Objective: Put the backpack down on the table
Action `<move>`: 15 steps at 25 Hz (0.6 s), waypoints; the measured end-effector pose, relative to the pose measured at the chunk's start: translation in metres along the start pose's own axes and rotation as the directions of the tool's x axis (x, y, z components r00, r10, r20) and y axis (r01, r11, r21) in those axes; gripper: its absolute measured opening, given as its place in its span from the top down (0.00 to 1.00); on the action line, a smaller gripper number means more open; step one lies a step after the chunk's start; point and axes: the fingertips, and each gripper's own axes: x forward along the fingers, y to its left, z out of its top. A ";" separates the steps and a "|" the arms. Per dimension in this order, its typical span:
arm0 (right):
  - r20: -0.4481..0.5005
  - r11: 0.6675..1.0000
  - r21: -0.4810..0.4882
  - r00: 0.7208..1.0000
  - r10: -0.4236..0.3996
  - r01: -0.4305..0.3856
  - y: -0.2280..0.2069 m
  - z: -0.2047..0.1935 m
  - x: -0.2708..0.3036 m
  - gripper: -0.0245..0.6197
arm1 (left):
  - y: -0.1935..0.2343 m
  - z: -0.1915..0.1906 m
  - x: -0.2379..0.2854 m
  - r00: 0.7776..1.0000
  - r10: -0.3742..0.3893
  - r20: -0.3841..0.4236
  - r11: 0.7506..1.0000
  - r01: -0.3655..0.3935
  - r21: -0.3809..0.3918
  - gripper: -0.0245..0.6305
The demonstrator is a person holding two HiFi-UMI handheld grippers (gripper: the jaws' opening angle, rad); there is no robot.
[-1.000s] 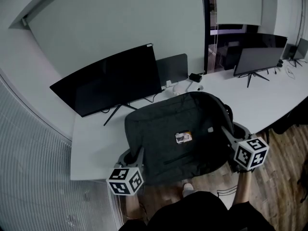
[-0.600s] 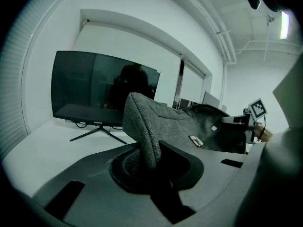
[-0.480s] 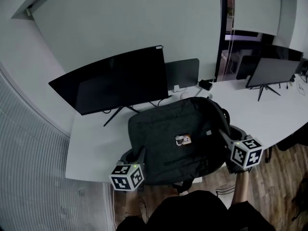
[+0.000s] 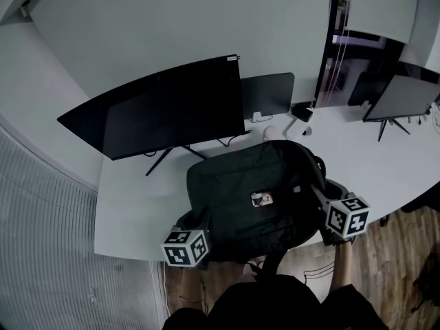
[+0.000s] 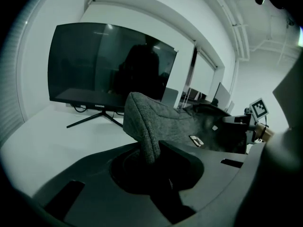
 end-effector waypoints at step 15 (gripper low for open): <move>-0.123 0.999 0.048 0.992 -0.017 0.023 -0.022 -0.038 0.038 0.76 | 0.015 -0.032 0.040 0.992 -0.005 -0.123 0.999 -0.001 -0.050 0.88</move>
